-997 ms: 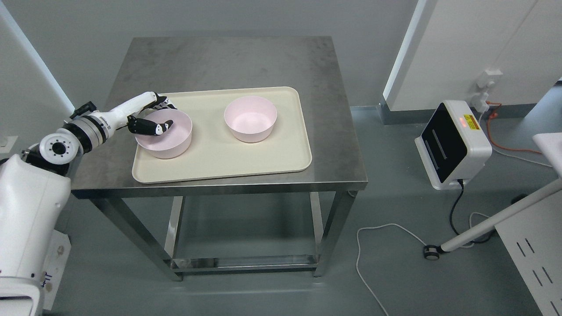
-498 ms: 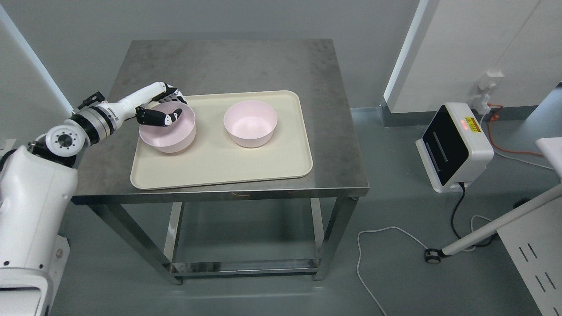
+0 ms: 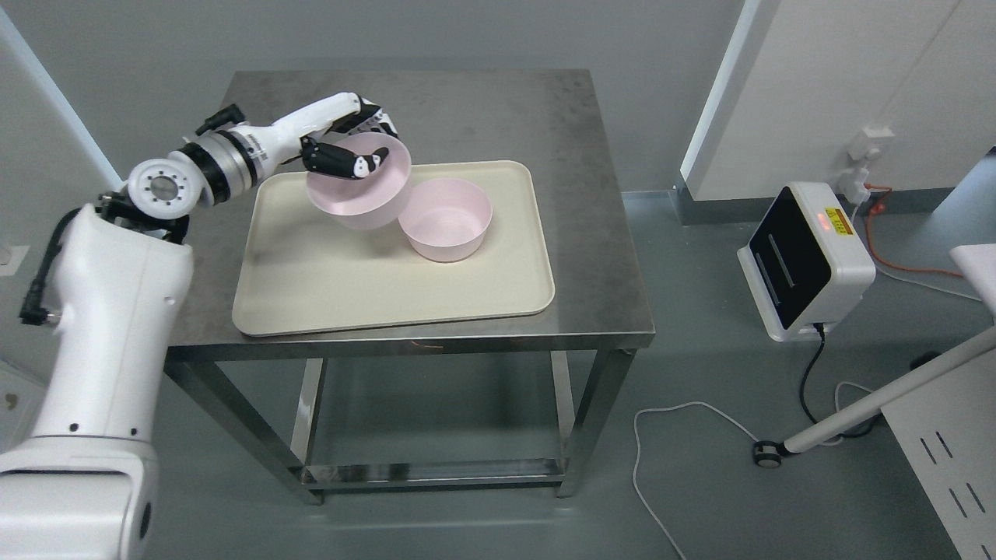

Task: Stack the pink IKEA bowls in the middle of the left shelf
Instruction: 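Lift the pink bowl and lower it into the other pink bowl, then release the stacked bowl and raise the left hand away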

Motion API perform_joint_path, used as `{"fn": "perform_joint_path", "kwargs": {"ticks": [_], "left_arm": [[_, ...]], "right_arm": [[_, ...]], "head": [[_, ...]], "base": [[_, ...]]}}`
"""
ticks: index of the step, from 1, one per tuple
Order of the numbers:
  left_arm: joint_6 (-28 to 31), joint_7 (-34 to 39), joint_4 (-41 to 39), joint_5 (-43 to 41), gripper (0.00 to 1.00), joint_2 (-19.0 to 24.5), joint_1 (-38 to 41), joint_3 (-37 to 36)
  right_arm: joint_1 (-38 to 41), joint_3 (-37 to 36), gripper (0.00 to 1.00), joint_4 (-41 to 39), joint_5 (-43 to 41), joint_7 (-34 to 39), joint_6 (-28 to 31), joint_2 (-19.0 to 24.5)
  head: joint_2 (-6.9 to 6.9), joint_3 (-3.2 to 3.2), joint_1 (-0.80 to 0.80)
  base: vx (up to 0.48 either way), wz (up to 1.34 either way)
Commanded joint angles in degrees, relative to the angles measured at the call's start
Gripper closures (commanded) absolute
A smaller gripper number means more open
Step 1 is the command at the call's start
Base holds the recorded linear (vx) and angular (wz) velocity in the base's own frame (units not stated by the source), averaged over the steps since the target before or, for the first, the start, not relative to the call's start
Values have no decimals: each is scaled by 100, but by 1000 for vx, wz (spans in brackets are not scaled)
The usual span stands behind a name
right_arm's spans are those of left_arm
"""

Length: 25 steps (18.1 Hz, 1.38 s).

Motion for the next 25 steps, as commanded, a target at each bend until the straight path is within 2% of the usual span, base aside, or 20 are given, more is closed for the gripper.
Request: {"fn": "perform_joint_path", "kwargs": {"ticks": [1, 4, 12, 19, 25], "left_arm": [[46, 208, -517, -446, 99, -1080, -101, -1318], [38, 350, -166, -843, 99, -1080, -197, -1293], [20, 736, 722, -879, 98, -1080, -988, -1135], [-270, 1071, 1468, -1046, 97, -653, -936, -1161], [-463, 1185, 1795, -1046, 96, -407, -901, -1108]], "right_arm": [[-1, -53, 0, 0, 44, 23, -1, -100], [-1, -53, 0, 0, 44, 23, -1, -100], [-1, -61, 0, 0, 44, 23, -1, -100], [-1, -53, 0, 0, 44, 23, -1, -100], [-1, -53, 0, 0, 44, 32, -1, -100]], "head": [[0, 0, 0], [0, 0, 0], [0, 0, 0], [0, 0, 0], [0, 0, 0]], "base": [[0, 0], [0, 0], [0, 0], [0, 0], [0, 0]]}}
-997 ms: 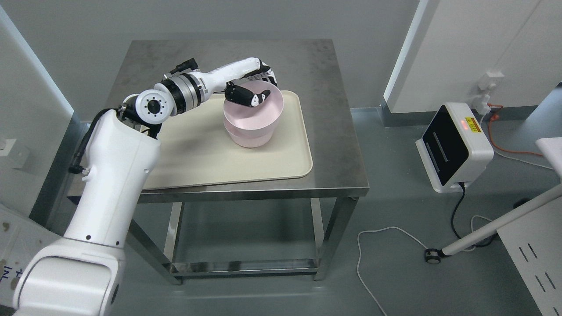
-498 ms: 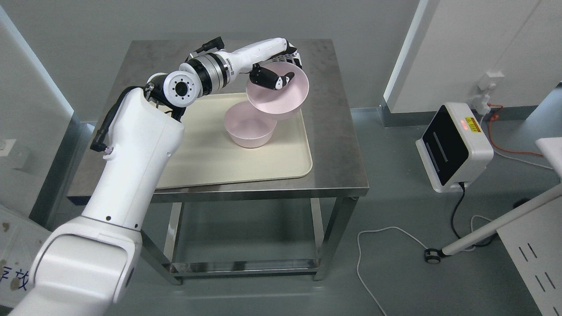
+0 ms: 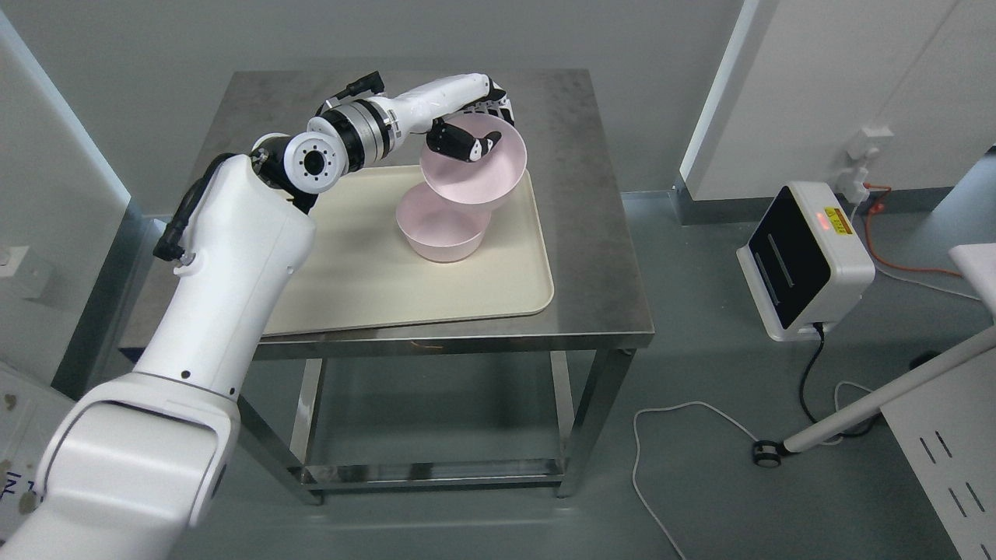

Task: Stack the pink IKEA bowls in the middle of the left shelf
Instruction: 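Release the stacked bowl and raise the left hand away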

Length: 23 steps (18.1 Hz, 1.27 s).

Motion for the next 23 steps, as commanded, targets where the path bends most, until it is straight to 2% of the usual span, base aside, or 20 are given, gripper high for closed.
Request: {"fn": "perform_joint_path", "kwargs": {"ticks": [1, 5, 8, 9, 10, 11, 13, 15, 16, 17, 18, 21, 23], "left_arm": [[-118, 34, 733, -31, 96, 312, 0, -23], [-162, -1, 715, -22, 95, 339, 35, 13], [-188, -1, 706, -13, 90, 339, 158, 30], [-232, -1, 706, -22, 84, 339, 175, 39], [-267, -1, 698, -13, 64, 339, 210, 74], [-268, 8, 680, 13, 52, 321, 237, 161], [-268, 17, 506, 92, 45, 225, 255, 555], [-268, 17, 207, 424, 34, -177, 298, 1441], [-276, 17, 92, 774, 29, -370, 307, 1933], [-259, 8, -179, 1343, 29, -370, 333, 2538], [-233, 8, -373, 1906, 27, -370, 395, 2701], [-233, -1, -1145, 4111, 27, -370, 859, 2650], [-145, -10, -2222, 4792, 26, -370, 1481, 2257]], "right_arm": [[0, -61, 0, 0, 44, -4, 1, -100], [0, -53, 0, 0, 44, -4, 1, -100], [0, -53, 0, 0, 44, -4, 1, -100], [0, -53, 0, 0, 44, -4, 1, -100], [0, -61, 0, 0, 44, -4, 1, -100], [0, -53, 0, 0, 44, -4, 1, -100], [0, -53, 0, 0, 44, 4, 1, -100], [0, -53, 0, 0, 44, -4, 1, -100], [0, -61, 0, 0, 44, -4, 1, -100], [0, -53, 0, 0, 44, 4, 1, -100], [0, -53, 0, 0, 44, -4, 1, -100], [0, -53, 0, 0, 44, -4, 1, -100], [0, -53, 0, 0, 44, 4, 1, -100]], "head": [[0, 0, 0], [0, 0, 0], [0, 0, 0], [0, 0, 0], [0, 0, 0], [0, 0, 0], [0, 0, 0], [0, 0, 0], [0, 0, 0], [0, 0, 0], [0, 0, 0], [0, 0, 0], [0, 0, 0]], "base": [[0, 0], [0, 0], [0, 0], [0, 0], [0, 0], [0, 0], [0, 0], [0, 0], [0, 0], [0, 0], [0, 0], [0, 0], [0, 0]]}}
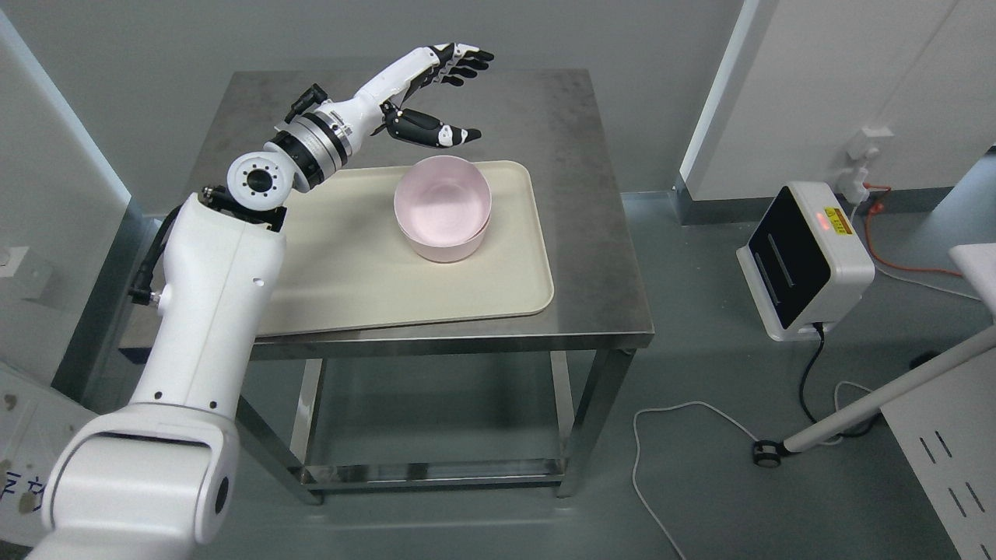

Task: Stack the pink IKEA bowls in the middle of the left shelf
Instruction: 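Lower the left hand beside the stacked bowls and grip their rim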

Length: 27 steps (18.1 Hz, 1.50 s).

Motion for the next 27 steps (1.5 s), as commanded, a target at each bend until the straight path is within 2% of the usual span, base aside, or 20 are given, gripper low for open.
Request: {"fn": "perform_joint_path", "kwargs": {"ticks": [1, 2, 4, 5, 6, 9, 12, 14, 18, 23, 27], "left_arm": [[210, -32, -2621, 2341, 22, -220, 1331, 493], [220, -58, -3097, 2289, 17, -220, 1814, 38], [45, -76, -3435, 1765, 15, -220, 2327, -527], [-121, -145, -3445, 1379, 15, -119, 2390, -669], [-227, -311, -3436, 644, 15, 82, 2408, -801], [-316, -865, -3436, -1090, 16, 382, 2426, -811], [-316, -990, -3427, -1945, 18, 646, 2365, -846], [-281, -999, -3401, -2708, 18, 586, 2251, -829], [-211, -999, -3269, -2932, 18, 524, 1863, -706], [-237, -1156, -3313, -2809, 18, -161, 1925, 58], [-150, -1254, -3103, -3002, 19, -30, 1916, 94]], "right_arm": [[0, -53, 0, 0, 44, -23, 1, -100], [0, -53, 0, 0, 44, -23, 1, -100], [0, -53, 0, 0, 44, -14, 1, -100], [0, -61, 0, 0, 44, -23, 1, -100], [0, -53, 0, 0, 44, -23, 1, -100], [0, -53, 0, 0, 44, -14, 1, -100], [0, -53, 0, 0, 44, -23, 1, -100], [0, -53, 0, 0, 44, -14, 1, -100], [0, -61, 0, 0, 44, -23, 1, -100], [0, -61, 0, 0, 44, -14, 1, -100], [0, -53, 0, 0, 44, -14, 1, -100]], "head": [[0, 0, 0], [0, 0, 0], [0, 0, 0], [0, 0, 0], [0, 0, 0], [0, 0, 0], [0, 0, 0], [0, 0, 0], [0, 0, 0], [0, 0, 0], [0, 0, 0]], "base": [[0, 0], [0, 0], [0, 0], [0, 0], [0, 0], [0, 0], [0, 0], [0, 0], [0, 0], [0, 0], [0, 0]]}}
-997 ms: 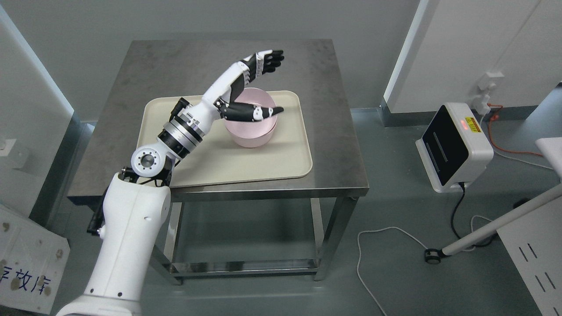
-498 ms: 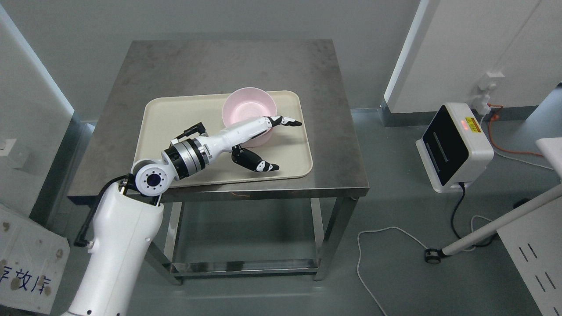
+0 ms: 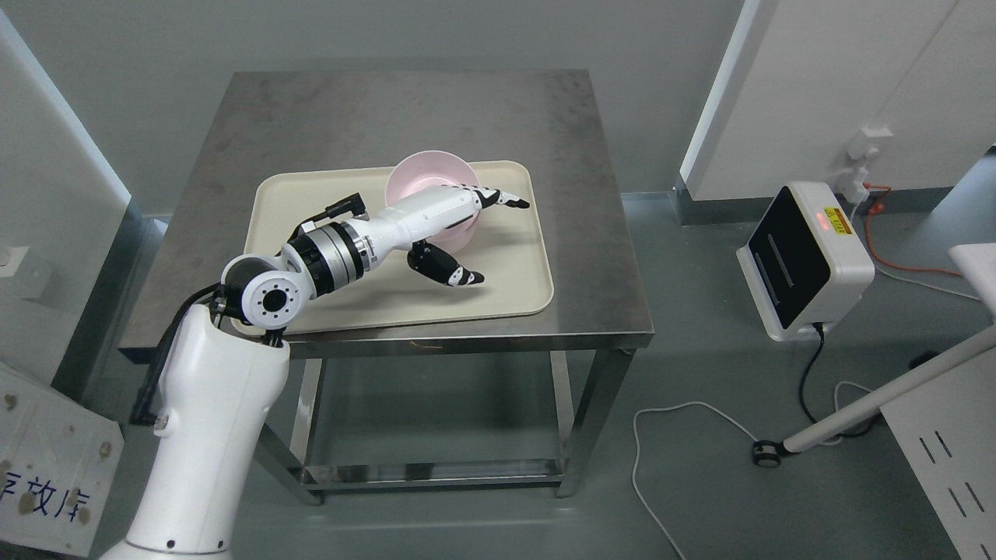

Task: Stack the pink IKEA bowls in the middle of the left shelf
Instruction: 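Lower the left hand beside the stacked bowls and grip their rim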

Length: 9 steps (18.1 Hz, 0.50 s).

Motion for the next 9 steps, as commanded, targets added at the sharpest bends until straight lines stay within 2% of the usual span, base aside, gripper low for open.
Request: {"fn": "perform_joint_path", "kwargs": {"ticks": [1, 4, 9], "left_arm": [[154, -42, -16, -377, 19, -141, -67, 421], [487, -24, 151, -649, 19, -1, -251, 430], [445, -6, 635, -1177, 20, 395, -252, 386]], "right_arm": [[0, -61, 0, 0, 44, 37, 1, -100], [0, -53, 0, 0, 44, 45, 1, -100], [0, -53, 0, 0, 44, 37, 1, -100]], "head": [[0, 0, 0], [0, 0, 0], [0, 0, 0]], "base": [[0, 0], [0, 0], [0, 0]]}}
